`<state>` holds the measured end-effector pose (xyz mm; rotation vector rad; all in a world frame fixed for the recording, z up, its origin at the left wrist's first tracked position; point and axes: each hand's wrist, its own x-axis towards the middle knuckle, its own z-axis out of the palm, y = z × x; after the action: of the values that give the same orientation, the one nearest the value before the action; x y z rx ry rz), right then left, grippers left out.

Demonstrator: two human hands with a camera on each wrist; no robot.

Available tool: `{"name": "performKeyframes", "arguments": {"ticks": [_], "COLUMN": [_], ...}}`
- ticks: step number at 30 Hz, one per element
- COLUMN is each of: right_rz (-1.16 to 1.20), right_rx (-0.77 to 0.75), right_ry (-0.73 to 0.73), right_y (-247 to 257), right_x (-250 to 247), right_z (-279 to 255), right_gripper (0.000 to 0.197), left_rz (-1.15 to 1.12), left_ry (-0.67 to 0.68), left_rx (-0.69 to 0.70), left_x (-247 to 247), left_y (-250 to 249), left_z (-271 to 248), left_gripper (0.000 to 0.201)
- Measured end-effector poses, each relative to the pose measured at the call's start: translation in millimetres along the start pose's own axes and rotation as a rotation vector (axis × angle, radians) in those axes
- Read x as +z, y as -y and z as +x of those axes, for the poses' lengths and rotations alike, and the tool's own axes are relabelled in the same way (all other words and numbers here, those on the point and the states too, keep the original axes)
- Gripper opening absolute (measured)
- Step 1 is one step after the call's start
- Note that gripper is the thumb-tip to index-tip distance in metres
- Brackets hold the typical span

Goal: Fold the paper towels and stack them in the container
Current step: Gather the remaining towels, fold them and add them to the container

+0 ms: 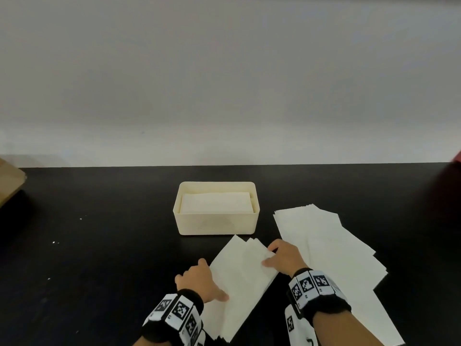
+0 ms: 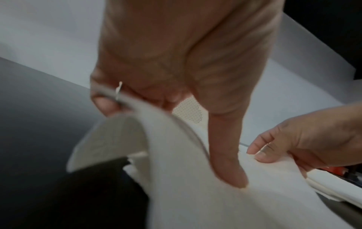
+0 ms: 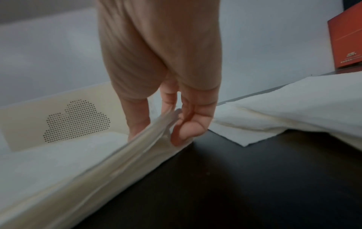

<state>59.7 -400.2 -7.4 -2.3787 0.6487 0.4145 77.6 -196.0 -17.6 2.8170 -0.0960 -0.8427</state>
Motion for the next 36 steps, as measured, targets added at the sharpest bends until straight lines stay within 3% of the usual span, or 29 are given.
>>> {"name": "performKeyframes", "arguments": {"ticks": [3,6,12,17,22,25,29,33,36], "right_rz": [0.045,0.058,0.050,0.000,0.009,0.046,0.123,0.290,0.533], "right_rx": [0.017,0.037,0.073,0.048,-0.004,-0.006,-0.016,-0.072,-0.114], "right_ry": [0.042,0.053,0.086,0.094,-0.037,-0.048,0.035,0.102,0.084], "right_y": [-4.0,-9.1,-7.9,-13.5,-14.7,-12.8,-12.7,-16.4,-22.7], "right_x": [2.4,1.3,-1.3,1.2,4.3,5.7,7.6,0.0,-11.8], "right_z": [-5.2,-8.1,-14.5,-16.0,-13.5,-13.0,-14.2,-17.7,-23.3], "right_gripper": [0.040,0.057,0.065,0.055,0.034,0.030,0.053,0.041,0.029], "left_rz": [0.016,-0.022,-0.210,-0.206,-0.178,-0.132,-0.147,-0.212,-0.281], "left_ry": [0.017,0.022,0.086,0.011,-0.115,-0.154,-0.190,-0.104,-0.077], "left_rx": [0.044,0.086,0.234,0.315,0.339,0.342,0.344,0.309,0.290], "left_x": [-0.1,-0.3,-0.5,5.9,6.1,6.6,4.2,-4.3,-16.7], "left_y": [2.8,3.6,4.1,6.0,2.5,0.7,-2.7,-1.4,7.3], "left_z": [-2.1,-4.8,-5.8,-5.5,-7.0,-7.7,-9.2,-9.4,-5.9], "left_gripper": [0.081,0.080,0.040,0.031,0.021,0.025,0.044,0.076,0.061]}}
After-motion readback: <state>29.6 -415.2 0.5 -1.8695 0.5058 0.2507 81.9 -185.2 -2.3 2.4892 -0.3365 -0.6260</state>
